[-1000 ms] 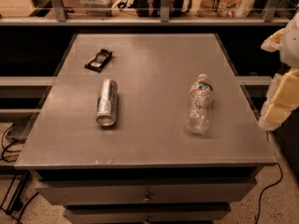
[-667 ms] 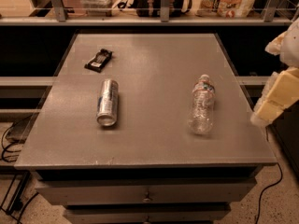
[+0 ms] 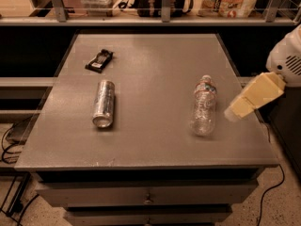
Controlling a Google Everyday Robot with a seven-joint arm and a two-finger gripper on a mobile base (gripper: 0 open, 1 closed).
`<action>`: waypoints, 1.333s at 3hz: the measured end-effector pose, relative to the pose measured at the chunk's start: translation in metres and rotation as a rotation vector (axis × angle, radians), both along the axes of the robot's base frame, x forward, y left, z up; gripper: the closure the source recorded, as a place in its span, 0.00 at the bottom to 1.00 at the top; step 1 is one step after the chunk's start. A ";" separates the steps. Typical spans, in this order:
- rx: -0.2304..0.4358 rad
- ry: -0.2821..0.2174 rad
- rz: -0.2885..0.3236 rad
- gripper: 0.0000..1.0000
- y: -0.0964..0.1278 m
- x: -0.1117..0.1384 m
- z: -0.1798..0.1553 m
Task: Move water bottle near redbull can
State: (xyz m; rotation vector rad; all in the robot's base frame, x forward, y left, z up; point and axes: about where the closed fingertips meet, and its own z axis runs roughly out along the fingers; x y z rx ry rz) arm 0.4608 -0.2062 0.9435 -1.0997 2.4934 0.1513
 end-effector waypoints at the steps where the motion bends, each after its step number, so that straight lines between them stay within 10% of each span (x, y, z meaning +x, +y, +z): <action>1: 0.023 0.015 -0.065 0.00 0.001 0.000 0.000; 4: 0.203 0.160 -0.209 0.00 0.034 0.014 -0.040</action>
Offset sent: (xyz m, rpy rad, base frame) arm 0.0023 -0.0006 -0.0111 0.0588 0.0967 -0.1050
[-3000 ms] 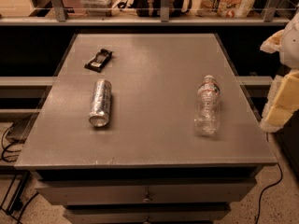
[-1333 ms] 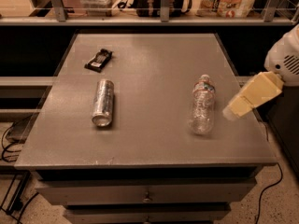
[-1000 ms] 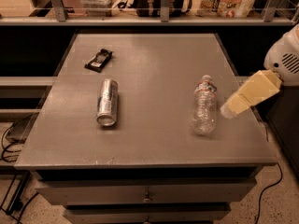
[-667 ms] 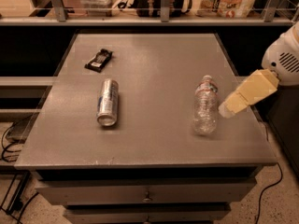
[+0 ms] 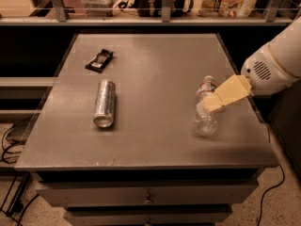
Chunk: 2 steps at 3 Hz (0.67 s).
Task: Move water bottle near redbull can
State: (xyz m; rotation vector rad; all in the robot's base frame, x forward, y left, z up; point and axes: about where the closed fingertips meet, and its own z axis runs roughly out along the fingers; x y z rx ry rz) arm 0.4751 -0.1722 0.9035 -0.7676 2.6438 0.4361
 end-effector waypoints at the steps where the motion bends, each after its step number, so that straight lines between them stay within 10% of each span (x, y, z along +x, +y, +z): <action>1: 0.038 0.047 -0.071 0.00 0.017 0.012 -0.024; 2: 0.033 0.084 -0.140 0.00 0.028 0.020 -0.047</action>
Offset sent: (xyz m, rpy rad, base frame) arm 0.0300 0.0385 -0.0770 0.0255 0.1340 -0.2366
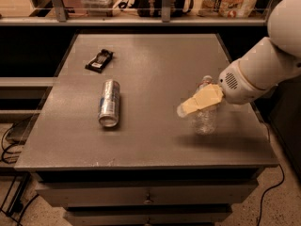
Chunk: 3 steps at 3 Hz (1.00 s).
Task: Move water bottle near redbull can
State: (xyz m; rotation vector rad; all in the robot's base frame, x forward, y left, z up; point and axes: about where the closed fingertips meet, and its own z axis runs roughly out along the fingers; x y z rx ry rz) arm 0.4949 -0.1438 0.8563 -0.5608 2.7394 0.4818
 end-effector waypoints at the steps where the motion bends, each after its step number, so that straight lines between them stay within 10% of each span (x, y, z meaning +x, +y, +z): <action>1: -0.018 0.023 -0.058 0.18 0.008 0.005 -0.018; 3: -0.033 0.033 -0.092 0.65 0.010 0.006 -0.022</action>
Offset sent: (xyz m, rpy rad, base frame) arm 0.0088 0.0112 -0.0389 -0.0531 0.0486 -0.1478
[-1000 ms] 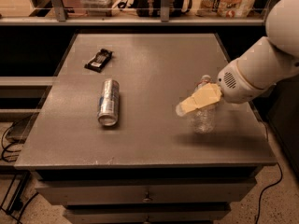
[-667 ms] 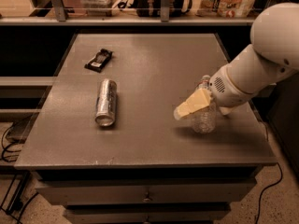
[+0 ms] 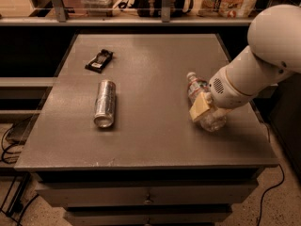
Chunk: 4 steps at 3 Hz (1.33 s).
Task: Move water bottle near redbull can
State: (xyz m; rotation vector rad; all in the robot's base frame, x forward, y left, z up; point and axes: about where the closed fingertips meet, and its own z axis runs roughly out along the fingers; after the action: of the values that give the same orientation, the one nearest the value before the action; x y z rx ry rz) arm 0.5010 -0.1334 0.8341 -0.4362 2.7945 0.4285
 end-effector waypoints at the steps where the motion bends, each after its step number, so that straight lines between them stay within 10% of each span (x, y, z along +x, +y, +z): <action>1: 0.000 0.000 0.000 0.88 0.000 0.000 0.000; 3: -0.056 -0.185 0.256 1.00 0.067 -0.003 0.060; 4: -0.059 -0.190 0.267 1.00 0.068 -0.003 0.061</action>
Offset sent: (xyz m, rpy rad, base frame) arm 0.0028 0.0716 0.0746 -0.1204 -0.2413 0.2912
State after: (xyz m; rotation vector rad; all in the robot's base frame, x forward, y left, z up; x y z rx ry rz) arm 0.4980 -0.0659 0.8946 -0.8235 2.5787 0.3401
